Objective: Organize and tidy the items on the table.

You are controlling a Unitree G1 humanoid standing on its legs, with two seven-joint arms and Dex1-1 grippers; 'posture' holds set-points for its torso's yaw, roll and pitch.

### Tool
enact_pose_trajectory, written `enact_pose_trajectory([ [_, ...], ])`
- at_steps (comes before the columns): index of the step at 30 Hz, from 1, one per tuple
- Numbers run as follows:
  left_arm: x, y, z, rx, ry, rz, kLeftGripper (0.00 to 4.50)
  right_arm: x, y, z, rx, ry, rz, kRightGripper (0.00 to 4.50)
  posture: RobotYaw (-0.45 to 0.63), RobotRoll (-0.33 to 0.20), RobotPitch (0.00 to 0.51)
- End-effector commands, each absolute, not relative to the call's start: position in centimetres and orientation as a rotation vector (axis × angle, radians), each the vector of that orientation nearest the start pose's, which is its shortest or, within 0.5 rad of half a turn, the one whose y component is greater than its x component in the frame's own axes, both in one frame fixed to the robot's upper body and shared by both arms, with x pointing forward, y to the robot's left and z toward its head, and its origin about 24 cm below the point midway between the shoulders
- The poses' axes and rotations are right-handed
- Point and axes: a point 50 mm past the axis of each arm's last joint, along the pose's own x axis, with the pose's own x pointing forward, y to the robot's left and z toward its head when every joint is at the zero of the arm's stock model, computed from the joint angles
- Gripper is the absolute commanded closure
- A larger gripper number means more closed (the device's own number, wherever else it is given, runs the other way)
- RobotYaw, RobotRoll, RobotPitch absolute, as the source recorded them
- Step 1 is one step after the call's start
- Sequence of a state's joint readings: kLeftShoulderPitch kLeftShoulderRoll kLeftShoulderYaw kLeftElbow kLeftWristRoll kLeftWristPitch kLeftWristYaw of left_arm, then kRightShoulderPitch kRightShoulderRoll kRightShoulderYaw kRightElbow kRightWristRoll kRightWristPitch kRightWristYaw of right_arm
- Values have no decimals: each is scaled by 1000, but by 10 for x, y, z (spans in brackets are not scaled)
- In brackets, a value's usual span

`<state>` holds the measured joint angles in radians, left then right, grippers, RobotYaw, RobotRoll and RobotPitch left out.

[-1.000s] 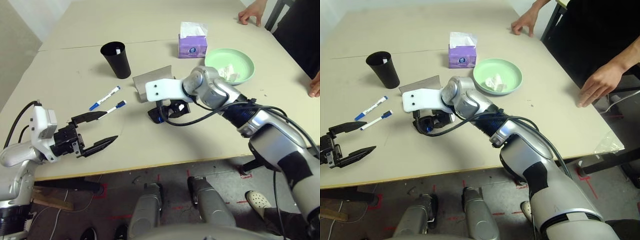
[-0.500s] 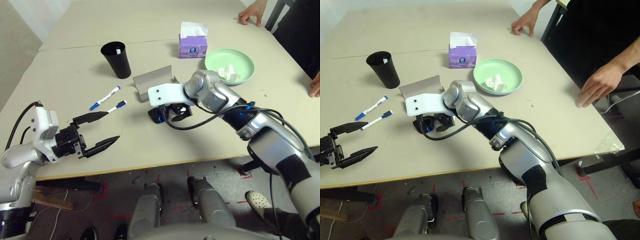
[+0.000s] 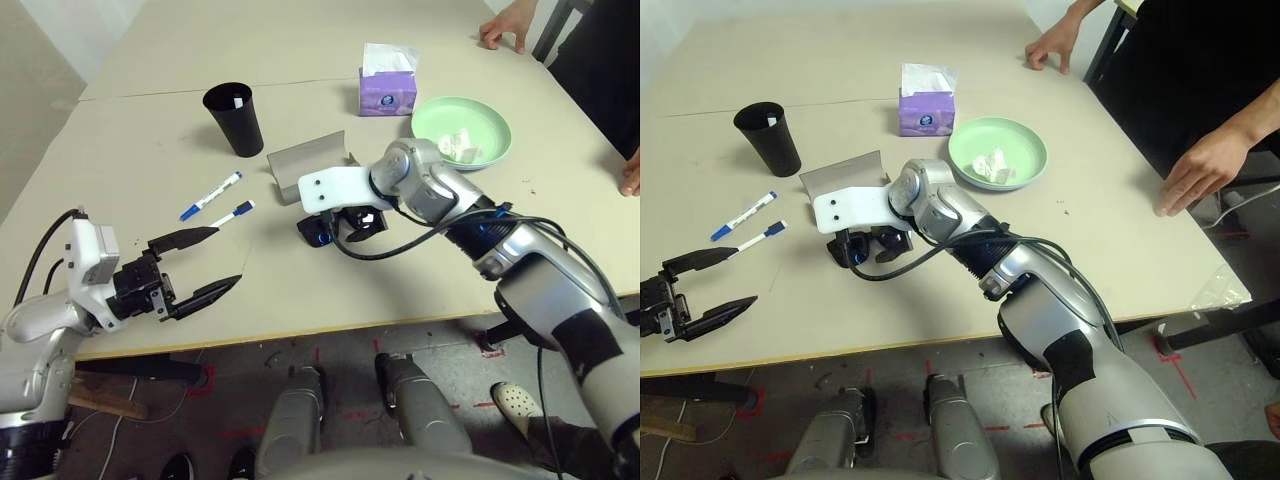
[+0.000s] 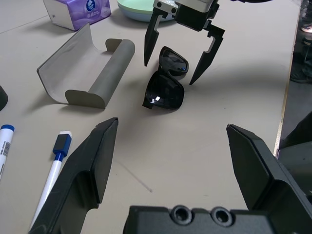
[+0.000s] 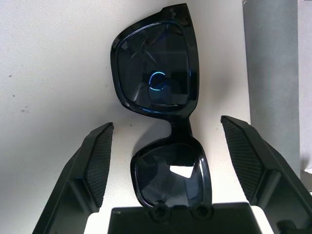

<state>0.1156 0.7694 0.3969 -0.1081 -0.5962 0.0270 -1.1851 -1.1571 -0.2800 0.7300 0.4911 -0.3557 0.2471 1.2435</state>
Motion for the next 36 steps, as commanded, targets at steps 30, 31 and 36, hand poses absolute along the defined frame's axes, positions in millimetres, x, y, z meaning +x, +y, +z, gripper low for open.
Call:
enact_pose_trajectory([
  [30,206,292,147,271,-87,-874,0,349,-20,221,-1415,327,1379,4353,-20,0,185],
  [31,206,292,147,272,-87,-874,0,351,-19,223,-1426,324,1374,4353,-20,0,184],
  [36,208,292,147,274,-95,-872,0,354,-14,227,-1469,321,1368,4353,-17,0,178],
])
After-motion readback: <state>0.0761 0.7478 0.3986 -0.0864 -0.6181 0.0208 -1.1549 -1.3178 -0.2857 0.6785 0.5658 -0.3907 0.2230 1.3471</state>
